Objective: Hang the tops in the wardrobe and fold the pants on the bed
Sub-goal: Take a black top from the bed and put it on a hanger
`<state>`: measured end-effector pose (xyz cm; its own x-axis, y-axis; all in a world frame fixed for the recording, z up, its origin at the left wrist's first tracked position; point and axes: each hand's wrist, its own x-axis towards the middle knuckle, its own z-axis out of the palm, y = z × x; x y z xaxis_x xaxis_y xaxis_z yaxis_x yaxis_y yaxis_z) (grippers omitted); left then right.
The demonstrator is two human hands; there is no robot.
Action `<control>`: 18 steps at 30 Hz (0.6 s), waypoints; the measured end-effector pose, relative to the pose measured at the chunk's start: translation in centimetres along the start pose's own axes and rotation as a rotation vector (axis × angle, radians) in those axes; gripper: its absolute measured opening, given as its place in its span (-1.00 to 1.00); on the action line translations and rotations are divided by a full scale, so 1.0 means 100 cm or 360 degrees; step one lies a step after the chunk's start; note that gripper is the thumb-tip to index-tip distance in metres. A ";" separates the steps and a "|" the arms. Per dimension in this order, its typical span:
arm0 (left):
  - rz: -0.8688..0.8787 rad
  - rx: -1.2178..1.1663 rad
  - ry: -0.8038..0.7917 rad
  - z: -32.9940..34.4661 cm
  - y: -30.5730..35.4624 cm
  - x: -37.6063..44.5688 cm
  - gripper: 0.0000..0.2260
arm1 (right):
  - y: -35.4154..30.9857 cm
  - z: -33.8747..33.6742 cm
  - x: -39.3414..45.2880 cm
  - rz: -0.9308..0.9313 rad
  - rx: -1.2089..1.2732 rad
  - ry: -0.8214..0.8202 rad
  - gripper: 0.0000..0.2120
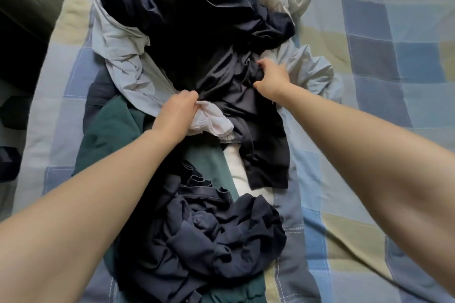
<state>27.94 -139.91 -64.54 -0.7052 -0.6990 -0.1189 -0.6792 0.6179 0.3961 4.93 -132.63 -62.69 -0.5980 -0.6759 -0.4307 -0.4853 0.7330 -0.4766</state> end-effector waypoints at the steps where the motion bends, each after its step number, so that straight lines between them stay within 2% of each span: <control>1: -0.0098 -0.0176 0.0125 -0.003 -0.001 -0.005 -0.85 | -0.003 -0.001 -0.001 -0.0069 -0.0080 0.0095 -0.57; 3: -0.0404 -0.0544 0.0331 -0.015 -0.002 -0.015 -0.83 | -0.012 -0.009 -0.012 -0.0300 -0.0216 0.0233 -0.83; 5: -0.0614 -0.0824 0.0526 -0.029 -0.003 -0.029 -0.82 | -0.019 -0.019 -0.029 -0.0456 -0.0275 0.0305 -0.82; 8: -0.0746 -0.1088 0.0694 -0.056 -0.004 -0.059 -0.80 | -0.033 -0.024 -0.070 -0.0636 -0.0238 0.0363 -0.84; 10: -0.0771 -0.1184 0.0721 -0.075 -0.004 -0.085 -0.76 | -0.041 -0.021 -0.105 -0.0744 -0.0164 0.0333 -0.89; 13: -0.0784 -0.1216 0.0710 -0.108 0.006 -0.136 -0.71 | -0.050 -0.017 -0.172 -0.0779 0.0008 0.0208 -0.81; 18: -0.0782 -0.1207 0.0415 -0.143 0.029 -0.227 -0.89 | -0.047 -0.015 -0.286 -0.0678 0.0159 0.0031 -0.71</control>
<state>44.91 -127.38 -47.64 -0.2443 -0.9344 -0.2591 -0.5100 -0.1034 0.8539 23.29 -116.64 -46.99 -0.3700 -0.9142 -0.1654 -0.6279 0.3772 -0.6808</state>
